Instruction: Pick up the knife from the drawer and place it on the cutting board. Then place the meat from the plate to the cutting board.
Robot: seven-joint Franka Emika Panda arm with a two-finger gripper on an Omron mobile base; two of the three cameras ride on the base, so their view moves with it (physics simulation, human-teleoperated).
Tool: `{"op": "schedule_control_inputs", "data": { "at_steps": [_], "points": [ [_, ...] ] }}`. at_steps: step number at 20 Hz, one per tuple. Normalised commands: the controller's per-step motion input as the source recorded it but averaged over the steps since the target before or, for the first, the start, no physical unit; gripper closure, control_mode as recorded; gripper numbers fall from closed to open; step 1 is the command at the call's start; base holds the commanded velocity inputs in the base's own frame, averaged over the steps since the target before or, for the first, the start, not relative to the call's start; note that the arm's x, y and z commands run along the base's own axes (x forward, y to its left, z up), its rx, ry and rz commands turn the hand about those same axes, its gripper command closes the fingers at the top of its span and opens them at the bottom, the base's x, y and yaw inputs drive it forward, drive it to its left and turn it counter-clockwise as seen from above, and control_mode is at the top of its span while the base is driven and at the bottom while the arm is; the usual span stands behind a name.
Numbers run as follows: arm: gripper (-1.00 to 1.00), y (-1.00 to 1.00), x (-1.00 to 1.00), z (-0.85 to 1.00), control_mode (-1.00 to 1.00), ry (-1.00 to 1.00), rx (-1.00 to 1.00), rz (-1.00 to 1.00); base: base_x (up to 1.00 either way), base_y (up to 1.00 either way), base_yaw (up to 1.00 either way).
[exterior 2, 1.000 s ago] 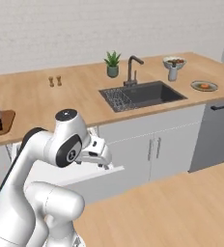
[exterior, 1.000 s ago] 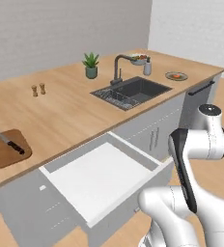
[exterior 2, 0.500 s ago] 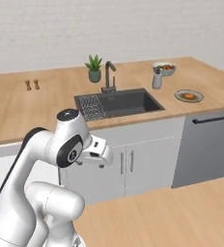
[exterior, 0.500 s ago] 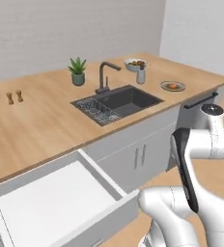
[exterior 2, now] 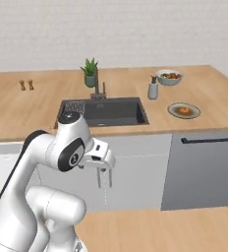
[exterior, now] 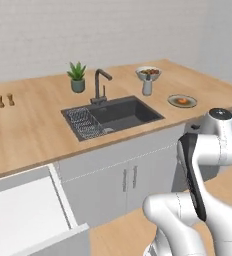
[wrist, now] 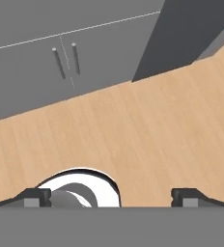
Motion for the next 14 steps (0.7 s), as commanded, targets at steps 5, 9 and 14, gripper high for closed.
{"op": "schedule_control_inputs", "data": {
  "at_steps": [5, 9, 14],
  "points": [
    [-1.00, 0.00, 0.00, 0.00, 1.00, 0.00, 0.00, 0.00, 0.57, -1.00, 0.29],
    [-1.00, 0.00, 0.00, 0.00, 1.00, 0.00, 0.00, 0.00, 0.98, -1.00, 0.35],
    [-1.00, 0.00, 0.00, 0.00, 1.00, 0.00, 0.00, 0.00, 0.80, -0.95, 0.40]
  ]
}}
